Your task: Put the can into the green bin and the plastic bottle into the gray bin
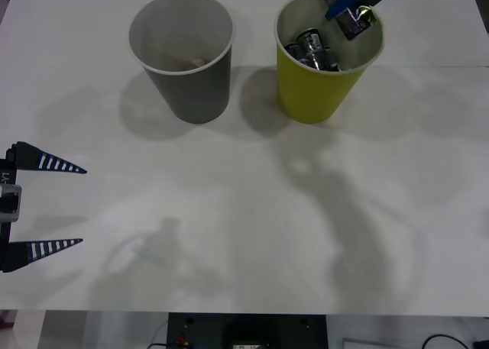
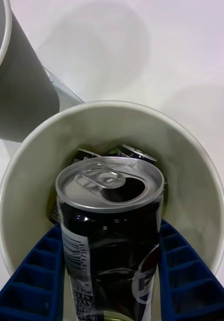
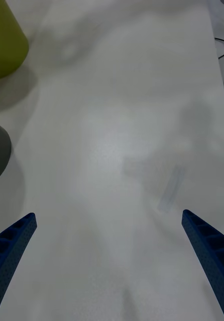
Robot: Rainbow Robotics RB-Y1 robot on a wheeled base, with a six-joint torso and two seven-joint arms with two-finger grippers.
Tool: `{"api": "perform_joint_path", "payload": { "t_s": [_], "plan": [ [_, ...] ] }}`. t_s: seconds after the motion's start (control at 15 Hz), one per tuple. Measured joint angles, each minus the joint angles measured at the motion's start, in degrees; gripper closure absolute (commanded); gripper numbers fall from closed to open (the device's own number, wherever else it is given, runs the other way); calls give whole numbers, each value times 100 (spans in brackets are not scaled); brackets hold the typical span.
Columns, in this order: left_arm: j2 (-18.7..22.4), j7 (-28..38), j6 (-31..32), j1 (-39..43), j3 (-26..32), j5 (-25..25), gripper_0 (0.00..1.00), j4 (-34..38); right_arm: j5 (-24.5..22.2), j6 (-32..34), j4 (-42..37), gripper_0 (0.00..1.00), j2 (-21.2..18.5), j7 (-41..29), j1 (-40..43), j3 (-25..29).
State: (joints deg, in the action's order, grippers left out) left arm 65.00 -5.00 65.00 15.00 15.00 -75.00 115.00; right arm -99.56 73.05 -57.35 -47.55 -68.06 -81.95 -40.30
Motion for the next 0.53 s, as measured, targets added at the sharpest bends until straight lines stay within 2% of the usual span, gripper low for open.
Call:
{"api": "perform_joint_path", "payload": {
  "t_s": [0.27, 0.4, 0.53],
  "plan": [
    [0, 0, 0, 0, 0, 0, 0, 0, 236, -73, -32, 0, -96, 218, 1, -2],
    [0, 0, 0, 0, 0, 0, 0, 0, 786, -12, -81, 0, -329, 338, 29, 6],
    [0, 0, 0, 0, 0, 0, 0, 0, 1083, 218, -338, 0, -597, 443, 142, 177]
  ]
}}
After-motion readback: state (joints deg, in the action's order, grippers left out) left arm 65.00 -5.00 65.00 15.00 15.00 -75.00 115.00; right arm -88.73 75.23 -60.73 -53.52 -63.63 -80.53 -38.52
